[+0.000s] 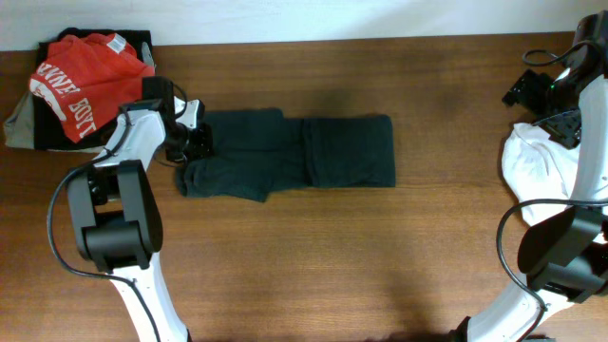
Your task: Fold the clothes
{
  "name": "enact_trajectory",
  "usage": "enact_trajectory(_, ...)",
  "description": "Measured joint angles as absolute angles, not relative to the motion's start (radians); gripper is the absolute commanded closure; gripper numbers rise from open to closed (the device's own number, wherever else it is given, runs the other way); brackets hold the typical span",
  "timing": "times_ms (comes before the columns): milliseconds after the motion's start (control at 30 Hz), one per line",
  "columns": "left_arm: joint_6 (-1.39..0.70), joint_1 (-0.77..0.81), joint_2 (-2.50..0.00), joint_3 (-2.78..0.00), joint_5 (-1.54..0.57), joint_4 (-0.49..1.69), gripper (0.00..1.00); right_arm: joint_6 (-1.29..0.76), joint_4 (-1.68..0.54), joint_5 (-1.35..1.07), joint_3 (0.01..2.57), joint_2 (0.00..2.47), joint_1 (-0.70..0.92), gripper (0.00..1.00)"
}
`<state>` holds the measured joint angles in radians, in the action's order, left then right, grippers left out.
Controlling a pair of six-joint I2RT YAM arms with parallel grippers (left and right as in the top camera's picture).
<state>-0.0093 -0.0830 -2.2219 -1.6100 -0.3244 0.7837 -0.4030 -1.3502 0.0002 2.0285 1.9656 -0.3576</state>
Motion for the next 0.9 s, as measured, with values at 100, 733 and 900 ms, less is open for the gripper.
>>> enact_trajectory(100, -0.041, -0.076, -2.254, -1.725, -0.123, 0.988, 0.99, -0.403, -1.350, 0.000, 2.028, 1.966, -0.358, 0.01)
enact_trajectory(733, -0.210, 0.215, -2.312, -2.343, 0.147, 1.526, 0.99, -0.402, -1.350, 0.000, 2.028, 1.966, -0.358, 0.01)
enact_trajectory(900, -0.252, 0.332, -2.312, -2.343, 0.120, 1.449, 0.99, -0.403, -1.351, 0.000, 2.028, 1.966, -0.358, 0.01)
